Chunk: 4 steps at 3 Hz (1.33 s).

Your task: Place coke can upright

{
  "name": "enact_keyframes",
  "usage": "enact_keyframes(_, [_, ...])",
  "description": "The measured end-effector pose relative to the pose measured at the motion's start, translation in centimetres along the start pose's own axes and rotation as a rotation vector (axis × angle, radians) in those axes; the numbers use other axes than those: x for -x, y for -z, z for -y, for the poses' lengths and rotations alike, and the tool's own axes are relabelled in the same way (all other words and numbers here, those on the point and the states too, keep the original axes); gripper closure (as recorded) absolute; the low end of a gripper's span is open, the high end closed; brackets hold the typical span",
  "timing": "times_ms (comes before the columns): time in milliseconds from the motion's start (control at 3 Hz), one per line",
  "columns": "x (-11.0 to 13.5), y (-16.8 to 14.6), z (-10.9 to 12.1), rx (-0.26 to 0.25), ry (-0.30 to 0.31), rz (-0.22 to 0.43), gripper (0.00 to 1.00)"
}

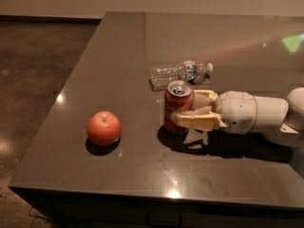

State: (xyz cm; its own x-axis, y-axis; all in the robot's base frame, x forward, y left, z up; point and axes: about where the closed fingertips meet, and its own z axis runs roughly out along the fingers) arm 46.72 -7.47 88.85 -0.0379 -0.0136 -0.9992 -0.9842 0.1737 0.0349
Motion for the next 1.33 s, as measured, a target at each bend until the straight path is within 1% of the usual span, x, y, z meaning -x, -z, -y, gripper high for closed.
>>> enact_keyframes(333, [0.08,-0.11,0.06,-0.001,0.008,0.024,0.58])
enact_keyframes(1000, [0.24,-0.54,-0.10,0.008,0.011,0.023,0.12])
enact_keyframes(1333, [0.32,-0.73,-0.18,0.012,0.012,0.023,0.00])
